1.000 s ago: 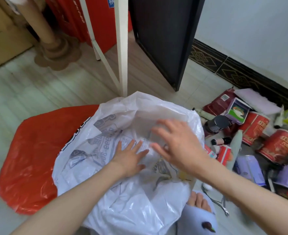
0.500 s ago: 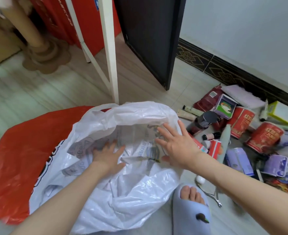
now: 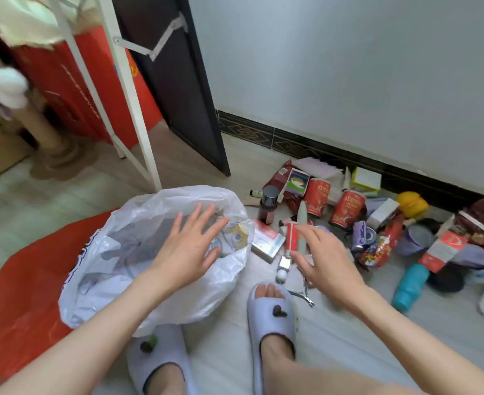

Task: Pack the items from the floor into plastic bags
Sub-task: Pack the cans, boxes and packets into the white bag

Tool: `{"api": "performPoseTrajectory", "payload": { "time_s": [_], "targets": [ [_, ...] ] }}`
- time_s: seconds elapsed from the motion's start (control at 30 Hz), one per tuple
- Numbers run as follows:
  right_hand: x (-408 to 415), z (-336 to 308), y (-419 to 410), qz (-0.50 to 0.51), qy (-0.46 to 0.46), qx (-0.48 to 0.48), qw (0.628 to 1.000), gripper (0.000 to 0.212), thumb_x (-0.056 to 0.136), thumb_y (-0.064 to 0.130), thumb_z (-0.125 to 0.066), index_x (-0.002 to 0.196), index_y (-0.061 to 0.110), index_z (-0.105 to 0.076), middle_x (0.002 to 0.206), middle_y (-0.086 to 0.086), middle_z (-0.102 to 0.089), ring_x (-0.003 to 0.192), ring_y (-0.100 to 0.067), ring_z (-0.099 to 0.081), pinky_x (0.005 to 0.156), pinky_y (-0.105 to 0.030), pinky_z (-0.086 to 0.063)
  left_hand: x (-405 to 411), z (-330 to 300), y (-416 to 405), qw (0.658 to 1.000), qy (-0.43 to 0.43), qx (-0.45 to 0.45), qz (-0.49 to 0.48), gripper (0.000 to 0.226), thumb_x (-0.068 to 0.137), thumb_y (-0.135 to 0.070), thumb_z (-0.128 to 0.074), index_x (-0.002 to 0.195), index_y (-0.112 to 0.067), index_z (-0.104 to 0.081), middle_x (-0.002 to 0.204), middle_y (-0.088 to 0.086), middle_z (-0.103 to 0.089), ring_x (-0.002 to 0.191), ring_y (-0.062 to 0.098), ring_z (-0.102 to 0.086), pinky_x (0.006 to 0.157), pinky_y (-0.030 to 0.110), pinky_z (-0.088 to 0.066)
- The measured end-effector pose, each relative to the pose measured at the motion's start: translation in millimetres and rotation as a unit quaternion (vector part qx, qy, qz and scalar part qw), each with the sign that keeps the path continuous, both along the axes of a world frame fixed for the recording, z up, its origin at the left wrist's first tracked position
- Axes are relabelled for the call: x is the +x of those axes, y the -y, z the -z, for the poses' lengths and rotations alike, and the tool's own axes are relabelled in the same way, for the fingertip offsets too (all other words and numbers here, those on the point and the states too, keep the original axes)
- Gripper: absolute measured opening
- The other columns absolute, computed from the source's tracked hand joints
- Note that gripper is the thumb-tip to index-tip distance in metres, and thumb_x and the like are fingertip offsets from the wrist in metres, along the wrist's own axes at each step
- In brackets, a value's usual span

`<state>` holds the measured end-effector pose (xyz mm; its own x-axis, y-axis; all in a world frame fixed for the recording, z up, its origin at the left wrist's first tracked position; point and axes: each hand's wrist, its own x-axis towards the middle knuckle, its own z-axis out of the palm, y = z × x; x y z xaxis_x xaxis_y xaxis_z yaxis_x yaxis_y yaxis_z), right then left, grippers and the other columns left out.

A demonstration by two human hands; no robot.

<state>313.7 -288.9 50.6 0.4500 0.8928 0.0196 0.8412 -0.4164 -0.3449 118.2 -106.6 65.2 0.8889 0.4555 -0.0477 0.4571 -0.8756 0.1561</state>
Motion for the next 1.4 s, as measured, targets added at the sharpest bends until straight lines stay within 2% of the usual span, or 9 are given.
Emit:
{"api": "performPoseTrajectory", "payload": {
  "time_s": [0.17, 0.37, 0.53, 0.67, 0.83, 1.0, 1.13, 1.27, 1.4],
  "targets": [
    [15, -3, 71, 0.106, -0.028, -0.027, 0.994, 0.048, 0.084, 0.025, -0.062, 0.127, 0.010, -0.050, 0.126, -0.008, -0.055, 0.117, -0.031, -0.052, 0.095, -0.041, -0.041, 28, -31, 36, 0.998, -0.010, -0.033, 0.053, 0.061, 0.093, -0.039, -0.044, 0.146, -0.033, -0.014, 0.157, 0.002, 0.000, 0.143, 0.022, 0.008, 0.115, 0.041, -0.001],
    [33, 28, 96, 0.179, -0.072, -0.113, 0.975, 0.054, 0.087, 0.026, -0.056, 0.137, 0.015, -0.038, 0.139, -0.004, -0.043, 0.126, -0.028, -0.040, 0.099, -0.039, -0.038, 31, 0, 53, 0.995, 0.021, -0.049, 0.079, 0.064, 0.082, -0.051, -0.027, 0.142, -0.027, -0.030, 0.152, 0.009, -0.025, 0.142, 0.028, -0.014, 0.112, 0.044, -0.014],
    [46, 73, 91, 0.197, -0.100, -0.164, 0.961, 0.065, 0.083, 0.036, -0.060, 0.140, 0.018, -0.032, 0.142, -0.003, -0.035, 0.127, -0.027, -0.038, 0.100, -0.035, -0.038, 60, 56, 61, 0.992, 0.021, -0.032, 0.121, 0.068, 0.072, -0.027, -0.073, 0.131, -0.019, -0.039, 0.136, 0.017, -0.048, 0.127, 0.039, -0.042, 0.098, 0.052, -0.037],
    [53, 106, 87, 0.216, -0.128, -0.149, 0.956, 0.067, 0.078, 0.030, -0.068, 0.134, 0.015, -0.036, 0.138, -0.006, -0.034, 0.125, -0.029, -0.040, 0.097, -0.035, -0.040, 105, 106, 70, 0.991, 0.014, -0.045, 0.128, 0.065, 0.060, -0.015, -0.079, 0.120, -0.008, -0.055, 0.119, 0.018, -0.060, 0.109, 0.038, -0.058, 0.088, 0.047, -0.049],
    [58, 134, 89, 0.250, -0.152, -0.064, 0.954, 0.057, 0.073, 0.019, -0.073, 0.121, 0.007, -0.045, 0.125, -0.009, -0.048, 0.115, -0.031, -0.047, 0.092, -0.025, -0.033, 138, 158, 89, 0.984, -0.070, -0.166, 0.011, 0.052, 0.086, -0.018, -0.054, 0.134, -0.010, -0.037, 0.125, 0.015, -0.046, 0.110, 0.033, -0.045, 0.091, 0.041, -0.042],
    [60, 137, 86, 0.253, -0.157, -0.070, 0.952, 0.073, 0.080, 0.026, -0.068, 0.139, 0.005, -0.031, 0.137, -0.012, -0.041, 0.125, -0.029, -0.041, 0.102, -0.034, -0.035, 143, 182, 98, 0.987, -0.083, -0.135, -0.026, 0.055, 0.084, -0.026, -0.060, 0.131, -0.006, -0.041, 0.116, 0.018, -0.051, 0.102, 0.035, -0.048, 0.087, 0.041, -0.040],
    [64, 139, 80, 0.259, -0.156, -0.092, 0.949, 0.066, 0.077, 0.023, -0.069, 0.132, 0.005, -0.039, 0.127, -0.015, -0.044, 0.115, -0.036, -0.044, 0.096, -0.038, -0.038, 152, 190, 101, 0.979, -0.090, -0.168, -0.073, 0.062, 0.084, -0.032, -0.060, 0.134, -0.006, -0.033, 0.118, 0.015, -0.049, 0.106, 0.033, -0.048, 0.089, 0.039, -0.040],
    [64, 133, 76, 0.262, -0.161, -0.095, 0.947, 0.060, 0.076, 0.022, -0.069, 0.127, 0.002, -0.044, 0.120, -0.018, -0.047, 0.109, -0.038, -0.045, 0.094, -0.040, -0.038, 163, 191, 102, 0.964, -0.092, -0.212, -0.133, 0.046, 0.087, -0.015, -0.053, 0.127, -0.006, -0.035, 0.119, 0.017, -0.047, 0.107, 0.034, -0.048, 0.084, 0.043, -0.043],
    [61, 110, 81, 0.277, -0.142, -0.044, 0.949, 0.062, 0.069, 0.024, -0.071, 0.123, 0.004, -0.047, 0.111, -0.014, -0.051, 0.104, -0.034, -0.049, 0.088, -0.038, -0.041, 159, 172, 105, 0.961, -0.043, -0.252, -0.109, 0.050, 0.085, -0.012, -0.051, 0.132, -0.009, -0.036, 0.116, 0.019, -0.048, 0.105, 0.035, -0.048, 0.085, 0.043, -0.043]
  ]
}}
